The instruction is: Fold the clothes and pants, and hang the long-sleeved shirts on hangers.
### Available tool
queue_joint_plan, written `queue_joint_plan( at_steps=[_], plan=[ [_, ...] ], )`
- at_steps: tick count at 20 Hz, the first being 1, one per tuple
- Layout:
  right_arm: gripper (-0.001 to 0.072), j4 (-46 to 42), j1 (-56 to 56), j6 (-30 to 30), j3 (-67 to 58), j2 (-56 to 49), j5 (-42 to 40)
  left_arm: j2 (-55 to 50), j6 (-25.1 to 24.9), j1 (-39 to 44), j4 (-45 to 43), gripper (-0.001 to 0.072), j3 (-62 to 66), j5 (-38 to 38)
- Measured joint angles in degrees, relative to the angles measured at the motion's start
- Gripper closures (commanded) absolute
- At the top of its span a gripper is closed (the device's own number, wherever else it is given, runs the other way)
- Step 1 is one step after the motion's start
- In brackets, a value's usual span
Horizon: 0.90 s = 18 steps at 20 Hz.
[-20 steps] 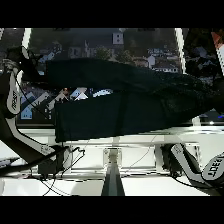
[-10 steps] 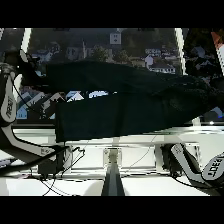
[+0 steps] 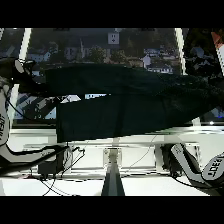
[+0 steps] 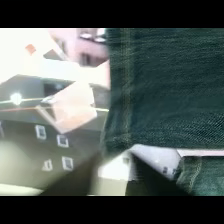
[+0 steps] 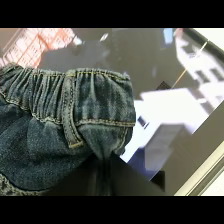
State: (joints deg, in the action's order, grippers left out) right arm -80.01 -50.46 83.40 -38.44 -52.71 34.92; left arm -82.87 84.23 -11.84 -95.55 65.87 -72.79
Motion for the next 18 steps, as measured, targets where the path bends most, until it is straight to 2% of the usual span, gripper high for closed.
queue_joint_plan(
  at_steps=[6,7,9,13,16,18],
  plan=[
    [0.0262,-0.6,-0.4,-0.1,-0.2,-0.1,0.1,1.9,0.9,-0.1,1.2,0.0012,-0.6,-3.5],
    [0.0262,-0.8,-1.0,0.0,-0.5,-0.3,1.4,2.8,0.9,-0.1,1.2,0.0019,-0.6,-3.8],
    [0.0263,-0.9,-3.4,0.5,-1.6,-1.2,4.3,5.7,0.8,-0.1,1.7,0.009,-0.7,-3.8],
    [0.0286,0.8,-11.7,1.3,-4.7,-5.2,11.6,14.9,-1.3,-0.1,5.7,0.0089,-0.7,-3.4],
    [0.0277,7.8,-17.7,-2.8,-5.7,-10.8,17.1,23.6,-2.0,-0.1,7.7,0.0089,-0.7,-3.3],
    [0.0203,15.3,-20.6,-9.2,-6.1,-15.6,21.1,29.1,-2.1,-0.2,8.3,0.0088,-0.7,-3.2]
  ],
)
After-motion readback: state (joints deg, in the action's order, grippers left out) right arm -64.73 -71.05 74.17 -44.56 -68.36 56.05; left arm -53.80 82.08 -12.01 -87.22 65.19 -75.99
